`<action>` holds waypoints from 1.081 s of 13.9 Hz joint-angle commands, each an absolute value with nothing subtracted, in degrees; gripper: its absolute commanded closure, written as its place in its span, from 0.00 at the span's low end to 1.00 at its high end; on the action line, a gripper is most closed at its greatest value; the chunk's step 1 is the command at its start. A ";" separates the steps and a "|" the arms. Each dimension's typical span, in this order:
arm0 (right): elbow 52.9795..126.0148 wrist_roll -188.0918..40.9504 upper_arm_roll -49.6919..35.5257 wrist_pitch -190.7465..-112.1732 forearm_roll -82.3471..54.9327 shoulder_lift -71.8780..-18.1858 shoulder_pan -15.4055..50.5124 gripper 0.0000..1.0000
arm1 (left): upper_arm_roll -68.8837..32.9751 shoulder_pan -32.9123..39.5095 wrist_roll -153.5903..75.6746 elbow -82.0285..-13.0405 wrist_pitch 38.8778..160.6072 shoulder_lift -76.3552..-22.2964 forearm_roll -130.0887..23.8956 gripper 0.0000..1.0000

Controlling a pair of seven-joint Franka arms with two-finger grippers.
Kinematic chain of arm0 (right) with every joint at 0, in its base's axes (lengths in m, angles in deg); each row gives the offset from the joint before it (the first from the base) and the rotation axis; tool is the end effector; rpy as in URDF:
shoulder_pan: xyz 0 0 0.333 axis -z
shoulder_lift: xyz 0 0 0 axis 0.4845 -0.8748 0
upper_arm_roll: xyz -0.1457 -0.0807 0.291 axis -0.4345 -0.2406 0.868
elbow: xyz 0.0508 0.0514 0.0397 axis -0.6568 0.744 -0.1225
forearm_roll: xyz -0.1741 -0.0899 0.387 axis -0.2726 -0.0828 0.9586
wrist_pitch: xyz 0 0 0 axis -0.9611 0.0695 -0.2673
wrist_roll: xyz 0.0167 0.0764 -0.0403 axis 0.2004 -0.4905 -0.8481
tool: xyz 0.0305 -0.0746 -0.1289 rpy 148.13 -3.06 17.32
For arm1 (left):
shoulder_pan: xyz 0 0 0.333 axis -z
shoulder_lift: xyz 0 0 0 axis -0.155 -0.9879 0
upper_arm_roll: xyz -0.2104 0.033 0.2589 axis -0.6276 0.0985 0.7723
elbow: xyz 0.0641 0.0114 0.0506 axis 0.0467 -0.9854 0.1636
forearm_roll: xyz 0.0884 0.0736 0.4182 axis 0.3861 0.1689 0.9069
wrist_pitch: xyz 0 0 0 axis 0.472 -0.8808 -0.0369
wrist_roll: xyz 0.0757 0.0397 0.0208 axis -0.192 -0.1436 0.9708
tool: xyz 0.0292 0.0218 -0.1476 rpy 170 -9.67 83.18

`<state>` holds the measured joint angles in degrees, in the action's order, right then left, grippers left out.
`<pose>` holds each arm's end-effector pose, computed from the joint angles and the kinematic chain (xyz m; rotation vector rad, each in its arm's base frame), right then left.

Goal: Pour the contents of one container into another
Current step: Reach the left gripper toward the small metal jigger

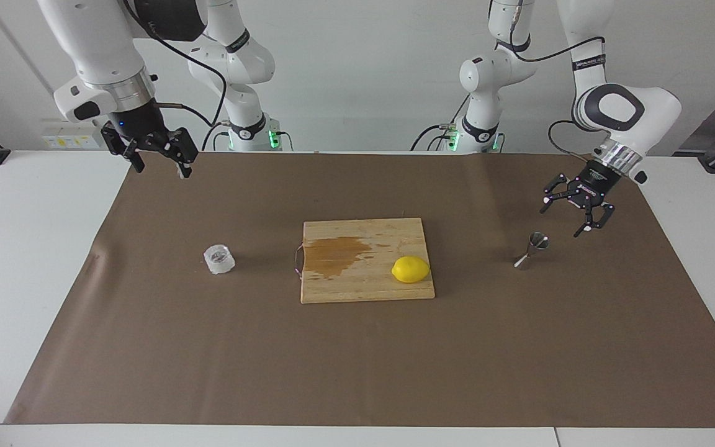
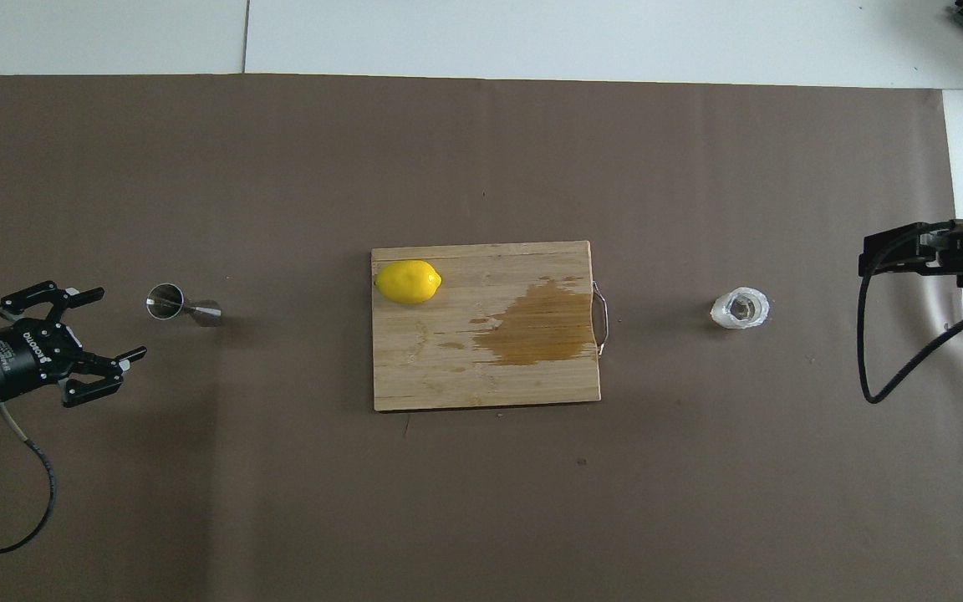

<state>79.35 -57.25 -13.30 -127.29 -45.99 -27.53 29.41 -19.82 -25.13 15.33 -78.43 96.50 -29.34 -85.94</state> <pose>0.5898 0.0015 0.5968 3.1066 -0.2069 0.0575 0.5138 0.0643 0.3387 1.1854 2.1454 -0.3548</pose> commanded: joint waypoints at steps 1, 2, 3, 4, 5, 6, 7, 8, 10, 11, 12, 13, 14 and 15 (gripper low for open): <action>79.88 -57.57 -13.05 -126.76 -44.82 -26.79 30.21 0.00 | -19.41 -20.36 16.61 -82.38 102.32 -27.05 -87.98 0.00; 79.88 -57.57 -13.05 -126.76 -44.74 -26.79 30.30 0.00 | -19.41 -19.91 16.70 -82.82 103.03 -27.14 -88.77 0.00; 79.88 -57.57 -13.05 -126.76 -44.74 -26.79 30.30 0.00 | -19.41 -19.99 16.62 -83.18 103.56 -27.22 -88.87 0.00; 79.88 -57.57 -13.05 -126.76 -44.74 -26.79 30.30 0.00 | -19.41 -19.99 16.79 -83.18 104.52 -27.66 -89.04 0.00; 79.88 -57.57 -13.05 -126.76 -44.74 -26.88 30.21 0.00 | -19.50 -19.91 17.05 -83.18 106.19 -28.10 -89.91 0.00; 79.88 -57.57 -13.05 -126.76 -44.74 -26.88 30.21 0.00 | -19.50 -19.56 17.58 -82.92 107.25 -28.54 -91.92 0.00; 79.88 -57.57 -13.05 -126.76 -44.74 -26.79 30.21 0.00 | -19.41 -18.60 17.76 -82.92 107.78 -28.63 -92.99 0.00; 79.88 -57.57 -13.05 -126.76 -44.74 -26.79 30.21 0.00 | -19.50 -17.19 18.28 -83.09 109.70 -28.63 -93.17 0.00; 79.88 -57.57 -13.05 -126.76 -44.82 -26.88 30.30 0.00 | -19.41 -13.68 20.56 -83.09 113.04 -29.33 -94.22 0.00; 79.88 -57.57 -13.05 -126.76 -44.74 -26.88 30.30 0.00 | -19.41 -12.97 21.18 -83.18 114.62 -29.51 -94.23 0.00; 79.79 -57.57 -13.05 -126.76 -44.74 -26.88 30.30 0.00 | -19.41 -12.96 21.36 -83.18 114.64 -29.51 -94.23 0.00; 79.87 -57.57 -13.05 -126.76 -44.74 -26.88 30.30 0.00 | -19.41 -13.31 21.36 -83.18 114.64 -29.51 -94.23 0.00; 79.88 -57.57 -13.05 -126.76 -44.74 -26.88 30.30 0.00 | -19.41 -13.40 21.45 -83.18 114.73 -29.60 -94.23 0.00; 79.79 -57.57 -13.05 -126.76 -44.82 -26.88 30.21 0.00 | -19.41 -13.40 21.71 -83.09 114.90 -30.03 -94.23 0.00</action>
